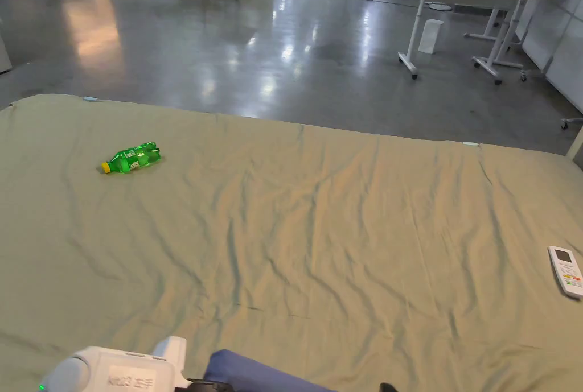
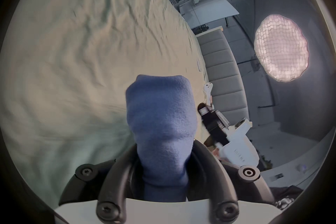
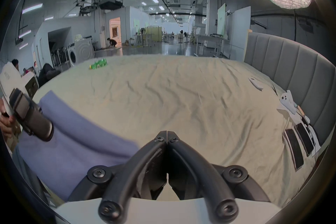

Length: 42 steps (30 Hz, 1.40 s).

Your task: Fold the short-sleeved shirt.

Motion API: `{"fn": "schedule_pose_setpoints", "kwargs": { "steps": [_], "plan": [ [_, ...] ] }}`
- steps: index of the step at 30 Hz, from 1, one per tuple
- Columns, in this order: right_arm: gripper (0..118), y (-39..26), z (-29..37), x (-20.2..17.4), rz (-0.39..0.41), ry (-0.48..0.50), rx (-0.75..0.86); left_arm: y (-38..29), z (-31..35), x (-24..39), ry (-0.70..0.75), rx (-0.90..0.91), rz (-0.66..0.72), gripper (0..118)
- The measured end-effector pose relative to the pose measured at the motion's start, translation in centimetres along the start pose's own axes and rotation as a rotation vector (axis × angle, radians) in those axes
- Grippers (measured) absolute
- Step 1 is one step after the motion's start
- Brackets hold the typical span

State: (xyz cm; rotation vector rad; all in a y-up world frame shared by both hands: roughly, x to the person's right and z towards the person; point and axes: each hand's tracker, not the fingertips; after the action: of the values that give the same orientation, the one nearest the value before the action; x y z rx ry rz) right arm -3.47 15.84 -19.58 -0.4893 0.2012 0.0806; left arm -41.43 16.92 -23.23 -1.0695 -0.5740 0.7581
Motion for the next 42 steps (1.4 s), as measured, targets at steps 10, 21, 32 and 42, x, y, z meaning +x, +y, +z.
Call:
{"fn": "schedule_pose_setpoints", "kwargs": {
  "steps": [10,21,32,42],
  "plan": [
    [0,11.5,2.0,3.4,0.032,-0.07,0.25,4.4,15.8,-7.2,0.238,0.069,0.056,22],
    [0,13.5,3.3,5.9,0.044,-0.153,0.28,7.2,26.5,-16.6,0.46,0.103,0.129,22],
    [0,11.5,2.3,5.0,0.054,-0.143,0.213,8.4,26.4,-17.3,0.834,0.091,0.079,60],
    [0,12.2,2.0,4.2,0.078,-0.116,0.212,9.0,24.1,-13.9,1.145,0.353,-0.075,68]
  ]
}}
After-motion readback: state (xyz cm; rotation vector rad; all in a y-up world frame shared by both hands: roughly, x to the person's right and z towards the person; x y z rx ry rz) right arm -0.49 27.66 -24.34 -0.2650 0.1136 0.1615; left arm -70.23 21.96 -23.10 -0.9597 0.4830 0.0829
